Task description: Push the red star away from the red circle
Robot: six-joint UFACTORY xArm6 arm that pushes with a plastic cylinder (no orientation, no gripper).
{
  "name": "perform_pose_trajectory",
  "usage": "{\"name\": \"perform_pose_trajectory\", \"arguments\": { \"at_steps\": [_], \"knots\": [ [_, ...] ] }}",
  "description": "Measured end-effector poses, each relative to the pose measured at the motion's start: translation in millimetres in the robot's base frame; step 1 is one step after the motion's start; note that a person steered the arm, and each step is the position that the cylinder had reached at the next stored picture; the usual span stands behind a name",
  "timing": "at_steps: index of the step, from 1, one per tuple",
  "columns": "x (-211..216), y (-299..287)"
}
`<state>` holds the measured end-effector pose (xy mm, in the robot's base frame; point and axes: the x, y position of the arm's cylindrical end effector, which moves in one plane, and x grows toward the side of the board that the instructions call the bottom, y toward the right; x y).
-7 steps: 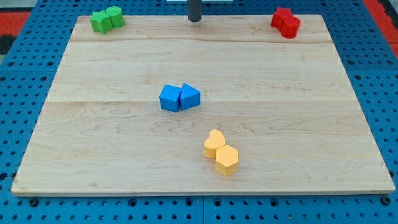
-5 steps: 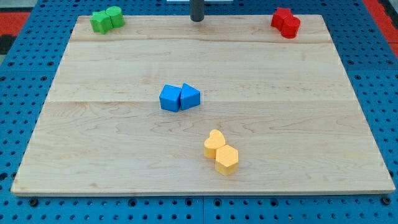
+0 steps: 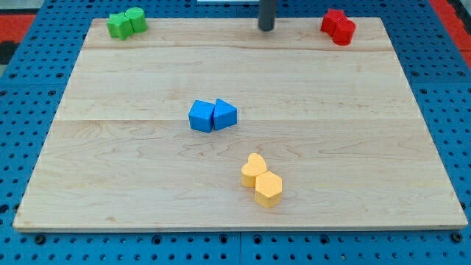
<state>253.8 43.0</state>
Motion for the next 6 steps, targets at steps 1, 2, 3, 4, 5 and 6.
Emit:
{"name": "perform_pose_trajectory", "arguments": {
  "at_steps": [1, 2, 3, 4, 5, 6],
  "knots": [
    [72.3, 67.2],
    [66.5, 203.1],
    [23.4, 292.7],
    [-31.7, 301.8],
    [-62.6, 291.1],
    [-62.8, 277.8]
  ]
}}
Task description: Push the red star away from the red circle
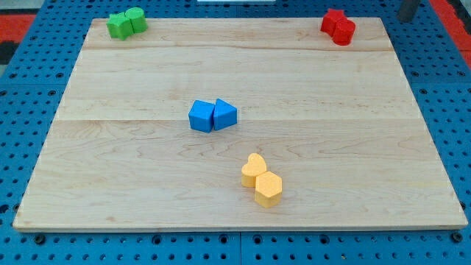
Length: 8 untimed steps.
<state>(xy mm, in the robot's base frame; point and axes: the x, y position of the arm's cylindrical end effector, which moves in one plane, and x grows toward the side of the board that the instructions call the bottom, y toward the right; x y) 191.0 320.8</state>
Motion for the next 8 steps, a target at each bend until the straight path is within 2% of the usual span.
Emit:
{"name": "perform_pose_trajectory", "arguments": {
  "at_steps": [2, 5, 7, 8],
  "knots": [
    [0.5, -71.0],
    [0.9, -143.2],
    [0.6, -248.8],
    [7.0, -260.9]
  ]
}}
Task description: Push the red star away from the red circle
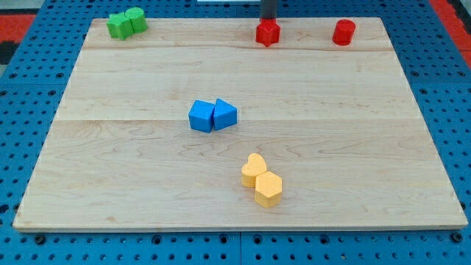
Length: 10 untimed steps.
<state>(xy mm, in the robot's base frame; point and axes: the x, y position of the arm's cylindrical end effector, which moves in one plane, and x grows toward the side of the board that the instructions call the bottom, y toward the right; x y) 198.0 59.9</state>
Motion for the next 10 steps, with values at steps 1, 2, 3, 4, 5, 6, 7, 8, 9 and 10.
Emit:
{"name": "perform_pose_trajectory", "arguments": {
  "at_steps": [1, 2, 3, 4, 5, 6, 7, 8, 9, 10],
  "knots": [
    [5.7, 28.1],
    [13.3, 33.0],
    [16.9, 5.0],
    [24.7, -20.0],
    [44.0, -20.3],
    [61.3, -20.3],
    [71.8, -20.9],
    [73.6, -32.3],
    [73.6, -33.5],
    [73.6, -33.5]
  ]
}}
